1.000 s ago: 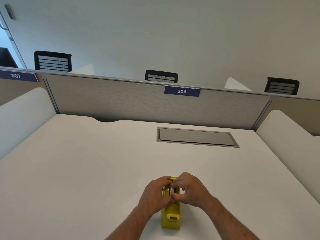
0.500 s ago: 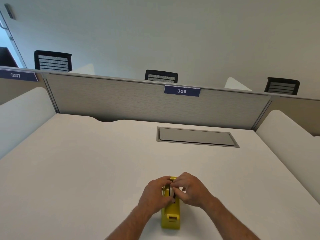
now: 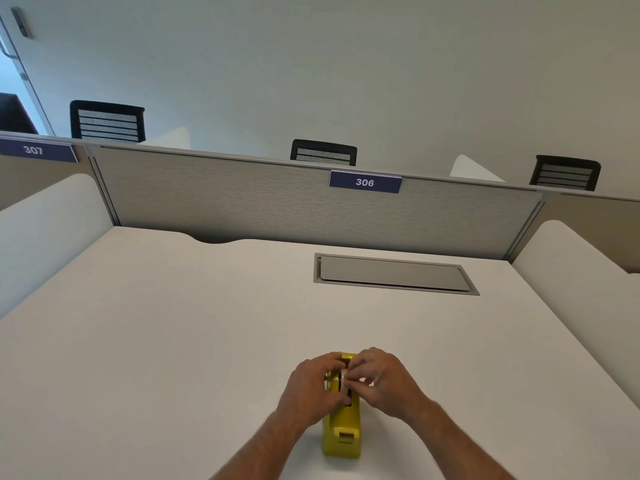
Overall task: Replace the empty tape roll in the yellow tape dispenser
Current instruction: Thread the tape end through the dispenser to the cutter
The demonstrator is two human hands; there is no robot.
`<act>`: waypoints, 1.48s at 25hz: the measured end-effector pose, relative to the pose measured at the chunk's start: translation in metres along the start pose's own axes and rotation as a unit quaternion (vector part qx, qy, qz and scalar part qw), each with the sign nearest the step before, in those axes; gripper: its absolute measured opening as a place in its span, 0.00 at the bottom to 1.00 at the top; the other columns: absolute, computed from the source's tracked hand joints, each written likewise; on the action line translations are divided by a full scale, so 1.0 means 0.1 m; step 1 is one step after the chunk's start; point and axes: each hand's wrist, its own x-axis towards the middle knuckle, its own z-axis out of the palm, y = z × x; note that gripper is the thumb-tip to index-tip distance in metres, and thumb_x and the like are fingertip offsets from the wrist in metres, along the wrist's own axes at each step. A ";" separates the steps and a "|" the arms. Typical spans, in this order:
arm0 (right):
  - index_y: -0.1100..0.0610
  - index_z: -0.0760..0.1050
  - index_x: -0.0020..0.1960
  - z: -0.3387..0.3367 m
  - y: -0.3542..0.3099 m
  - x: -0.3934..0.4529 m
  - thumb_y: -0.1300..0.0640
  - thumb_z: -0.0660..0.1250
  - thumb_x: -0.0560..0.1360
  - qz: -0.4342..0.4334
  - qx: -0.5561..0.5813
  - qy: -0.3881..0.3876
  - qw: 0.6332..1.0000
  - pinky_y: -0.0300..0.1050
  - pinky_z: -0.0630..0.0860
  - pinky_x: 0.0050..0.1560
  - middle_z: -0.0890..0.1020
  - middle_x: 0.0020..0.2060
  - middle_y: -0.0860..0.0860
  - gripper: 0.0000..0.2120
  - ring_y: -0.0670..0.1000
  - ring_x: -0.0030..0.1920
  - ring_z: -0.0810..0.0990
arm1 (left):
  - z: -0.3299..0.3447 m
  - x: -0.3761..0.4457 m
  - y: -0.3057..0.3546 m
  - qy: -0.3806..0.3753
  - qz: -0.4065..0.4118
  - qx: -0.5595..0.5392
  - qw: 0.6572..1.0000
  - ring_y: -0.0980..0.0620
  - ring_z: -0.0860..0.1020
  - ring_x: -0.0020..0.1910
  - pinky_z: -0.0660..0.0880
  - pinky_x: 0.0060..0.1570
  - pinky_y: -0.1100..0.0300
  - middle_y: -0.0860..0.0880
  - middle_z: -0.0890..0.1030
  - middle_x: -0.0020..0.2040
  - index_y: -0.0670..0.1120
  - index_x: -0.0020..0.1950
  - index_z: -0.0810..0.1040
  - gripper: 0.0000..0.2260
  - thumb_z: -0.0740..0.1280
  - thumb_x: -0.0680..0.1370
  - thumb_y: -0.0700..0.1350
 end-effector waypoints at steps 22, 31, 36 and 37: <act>0.53 0.79 0.47 -0.02 -0.07 0.06 0.57 0.71 0.74 0.030 0.003 0.007 1.000 0.42 0.80 0.37 0.83 0.39 0.46 0.03 0.46 0.36 0.80 | -0.01 -0.02 0.01 0.004 0.013 -0.010 1.000 0.57 0.77 0.57 0.78 0.60 0.52 0.64 0.78 0.64 0.59 0.60 0.80 0.25 0.79 0.63 0.54; 0.45 0.68 0.52 0.01 -0.09 0.07 0.60 0.67 0.77 0.051 0.023 0.019 0.998 0.34 0.78 0.38 0.79 0.42 0.41 0.13 0.43 0.41 0.79 | -0.01 0.01 0.01 -0.001 0.013 0.023 1.000 0.57 0.76 0.57 0.77 0.60 0.56 0.63 0.78 0.65 0.59 0.61 0.79 0.26 0.79 0.64 0.55; 0.46 0.69 0.51 0.00 -0.10 0.08 0.60 0.68 0.77 0.067 -0.004 0.049 0.997 0.35 0.78 0.37 0.78 0.40 0.39 0.11 0.40 0.37 0.77 | 0.01 0.01 -0.01 -0.001 0.018 0.027 0.999 0.57 0.76 0.57 0.77 0.59 0.57 0.63 0.77 0.66 0.59 0.60 0.78 0.25 0.79 0.64 0.56; 0.47 0.69 0.51 0.00 -0.10 0.08 0.60 0.69 0.77 0.070 -0.004 0.051 0.996 0.37 0.79 0.37 0.78 0.40 0.39 0.11 0.41 0.37 0.78 | 0.01 0.01 -0.02 -0.003 0.021 0.026 0.999 0.58 0.75 0.56 0.77 0.59 0.58 0.63 0.77 0.66 0.59 0.61 0.78 0.26 0.79 0.65 0.56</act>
